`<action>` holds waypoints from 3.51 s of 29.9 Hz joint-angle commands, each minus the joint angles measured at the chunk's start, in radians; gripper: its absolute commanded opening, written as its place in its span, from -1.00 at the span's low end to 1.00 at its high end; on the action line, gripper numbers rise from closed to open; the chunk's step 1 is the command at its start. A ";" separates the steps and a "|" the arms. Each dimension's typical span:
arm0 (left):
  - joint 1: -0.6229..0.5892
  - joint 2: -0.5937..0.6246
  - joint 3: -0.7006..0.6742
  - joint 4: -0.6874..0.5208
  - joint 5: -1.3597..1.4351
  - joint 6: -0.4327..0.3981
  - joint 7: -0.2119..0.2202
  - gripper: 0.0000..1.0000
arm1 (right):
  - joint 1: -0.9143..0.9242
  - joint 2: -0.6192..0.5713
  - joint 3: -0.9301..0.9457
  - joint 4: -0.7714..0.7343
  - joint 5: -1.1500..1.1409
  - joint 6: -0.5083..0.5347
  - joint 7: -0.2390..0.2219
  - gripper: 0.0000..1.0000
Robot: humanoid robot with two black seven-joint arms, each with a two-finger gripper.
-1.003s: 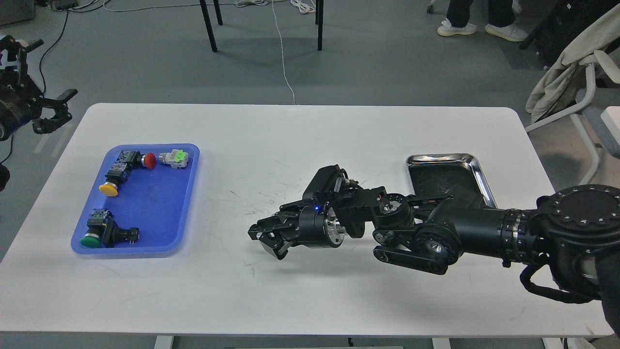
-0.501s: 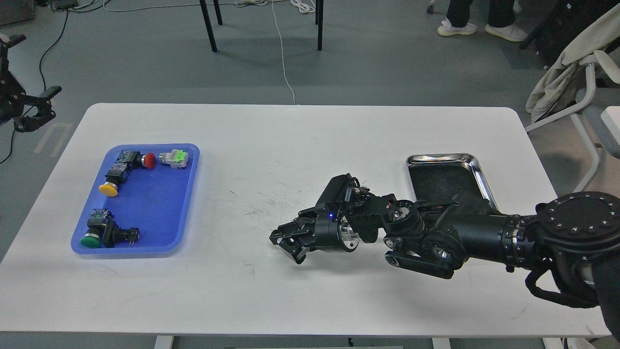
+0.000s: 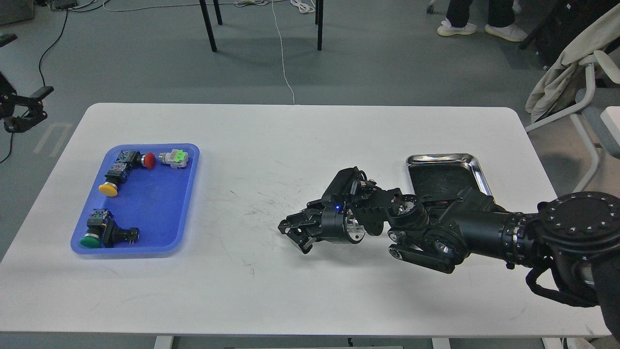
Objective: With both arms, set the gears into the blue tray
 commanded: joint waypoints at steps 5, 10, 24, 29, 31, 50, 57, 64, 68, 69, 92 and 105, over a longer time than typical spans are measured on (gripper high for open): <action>0.001 0.002 0.000 -0.002 0.000 0.002 -0.002 0.99 | 0.002 0.000 0.003 0.000 0.009 0.001 0.001 -0.04; 0.001 0.000 0.001 -0.002 0.000 0.002 0.000 0.99 | 0.011 0.000 0.023 -0.003 0.014 0.001 0.000 0.31; 0.010 0.000 0.008 0.013 0.005 -0.056 0.041 0.99 | 0.032 0.000 0.273 -0.014 0.041 0.007 0.000 0.69; 0.020 0.005 0.000 0.036 -0.006 -0.070 0.176 0.99 | 0.060 -0.023 0.379 -0.014 0.204 0.010 -0.002 0.80; 0.023 -0.003 0.017 0.036 0.003 -0.070 0.231 0.99 | 0.071 -0.057 0.414 -0.014 0.282 0.010 -0.006 0.81; 0.012 -0.020 0.020 0.018 0.084 0.121 0.173 0.98 | 0.081 -0.258 0.564 -0.010 0.448 -0.004 -0.011 0.81; 0.001 -0.060 0.029 -0.020 0.300 0.315 0.175 0.98 | 0.103 -0.271 0.606 -0.014 0.544 -0.002 -0.016 0.81; -0.028 -0.055 0.063 -0.113 0.318 0.231 0.103 0.98 | 0.143 -0.353 0.607 -0.015 0.676 -0.002 -0.017 0.84; -0.065 -0.051 0.168 -0.140 0.365 0.261 0.101 0.98 | 0.147 -0.408 0.607 -0.023 0.729 -0.002 -0.017 0.84; -0.075 -0.055 0.184 -0.148 0.411 0.285 0.101 0.98 | 0.147 -0.417 0.609 -0.024 0.736 -0.002 -0.017 0.84; -0.143 -0.011 0.268 -0.372 0.515 0.567 0.032 0.86 | 0.143 -0.503 0.607 -0.069 0.824 -0.004 -0.019 0.84; -0.140 -0.002 0.420 -0.528 0.613 0.674 -0.029 0.87 | 0.134 -0.515 0.607 -0.069 0.857 -0.007 -0.019 0.84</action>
